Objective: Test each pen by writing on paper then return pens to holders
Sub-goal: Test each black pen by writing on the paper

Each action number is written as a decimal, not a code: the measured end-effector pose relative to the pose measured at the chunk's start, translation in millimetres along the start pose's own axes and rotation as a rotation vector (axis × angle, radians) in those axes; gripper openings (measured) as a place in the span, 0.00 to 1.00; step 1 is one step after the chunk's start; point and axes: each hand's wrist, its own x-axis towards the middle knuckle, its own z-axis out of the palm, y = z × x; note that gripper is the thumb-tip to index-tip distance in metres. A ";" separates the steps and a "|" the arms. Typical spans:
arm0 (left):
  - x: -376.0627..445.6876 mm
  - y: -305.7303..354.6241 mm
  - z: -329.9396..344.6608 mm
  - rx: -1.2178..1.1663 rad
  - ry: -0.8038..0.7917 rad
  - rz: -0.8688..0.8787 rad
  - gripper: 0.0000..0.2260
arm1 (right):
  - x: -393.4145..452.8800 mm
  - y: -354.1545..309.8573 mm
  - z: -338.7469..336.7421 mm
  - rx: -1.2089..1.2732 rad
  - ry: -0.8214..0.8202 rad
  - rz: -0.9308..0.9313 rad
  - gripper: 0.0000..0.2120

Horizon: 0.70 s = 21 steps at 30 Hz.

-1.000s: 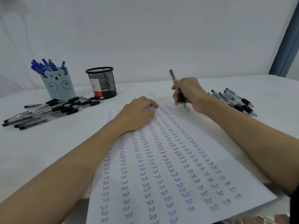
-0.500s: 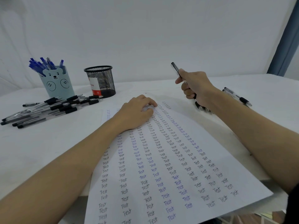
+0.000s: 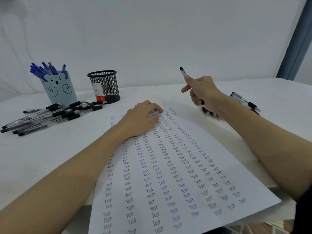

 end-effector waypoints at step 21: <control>-8.4 10.0 -3.8 0.004 -0.049 0.026 0.17 | 10.4 9.8 -55.4 -0.932 0.102 0.011 0.20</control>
